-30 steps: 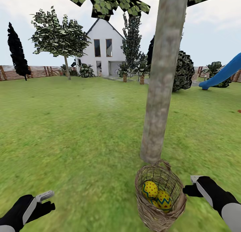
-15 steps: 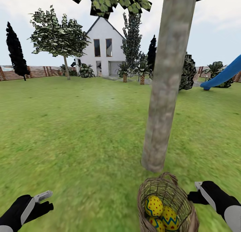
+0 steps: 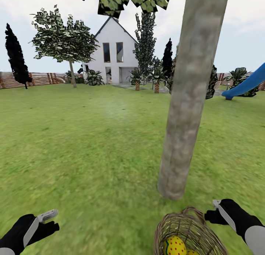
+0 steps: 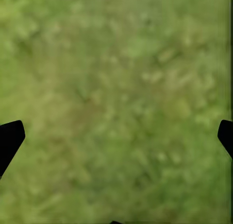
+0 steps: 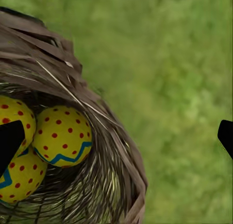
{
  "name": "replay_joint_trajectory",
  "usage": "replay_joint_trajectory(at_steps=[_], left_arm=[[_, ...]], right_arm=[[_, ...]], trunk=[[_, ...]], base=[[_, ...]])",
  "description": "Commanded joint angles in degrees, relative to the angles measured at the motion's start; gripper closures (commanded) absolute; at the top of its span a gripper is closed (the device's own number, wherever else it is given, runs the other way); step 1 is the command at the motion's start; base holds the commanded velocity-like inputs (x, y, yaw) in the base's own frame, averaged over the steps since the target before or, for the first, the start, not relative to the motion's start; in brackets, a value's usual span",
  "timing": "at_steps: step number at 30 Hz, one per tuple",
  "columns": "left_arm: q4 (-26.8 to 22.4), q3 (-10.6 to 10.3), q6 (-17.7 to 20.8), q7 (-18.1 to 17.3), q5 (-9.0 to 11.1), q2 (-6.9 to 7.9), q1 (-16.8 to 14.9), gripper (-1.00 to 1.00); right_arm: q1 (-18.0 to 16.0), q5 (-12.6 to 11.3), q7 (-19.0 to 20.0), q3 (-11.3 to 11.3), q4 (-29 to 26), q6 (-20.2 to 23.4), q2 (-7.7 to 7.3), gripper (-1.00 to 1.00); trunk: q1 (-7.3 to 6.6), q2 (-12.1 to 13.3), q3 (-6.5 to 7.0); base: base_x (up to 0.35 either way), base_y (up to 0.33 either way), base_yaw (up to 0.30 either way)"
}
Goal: Take the three Easter eggs out of the wicker basket on the lawn in the garden, then place them on the lawn next to a single tree (choose any tree) so that all three eggs are next to the same tree and none are left in the basket.
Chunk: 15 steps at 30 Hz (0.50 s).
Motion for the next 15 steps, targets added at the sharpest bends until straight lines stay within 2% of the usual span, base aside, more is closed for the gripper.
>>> replay_joint_trajectory(at_steps=[1,5,9,15], left_arm=[[-0.1,0.2,0.3,-0.2,0.0,-0.04,0.0,-1.0],[0.0,0.2,-0.1,-0.2,0.0,-0.12,0.0,-1.0],[0.0,0.2,0.0,-0.2,0.0,-0.04,0.0,-1.0],[0.0,0.2,0.2,-0.1,-0.2,0.22,0.0,-1.0]], right_arm=[[0.0,0.0,0.1,0.3,-0.1,0.3,-0.07,-1.0],[0.0,-0.1,0.1,0.3,-0.1,0.3,-0.06,-1.0],[0.0,-0.1,0.1,0.3,-0.1,0.2,-0.06,-1.0],[0.0,-0.1,0.1,0.3,-0.1,0.2,-0.07,-1.0]], trunk=[[0.02,0.0,-0.06],[0.02,0.0,-0.06],[0.02,0.0,-0.06],[0.02,0.0,-0.06]], base=[[0.281,0.0,0.0],[0.08,0.006,0.0],[-0.189,0.186,0.0],[-0.195,0.274,0.0]])
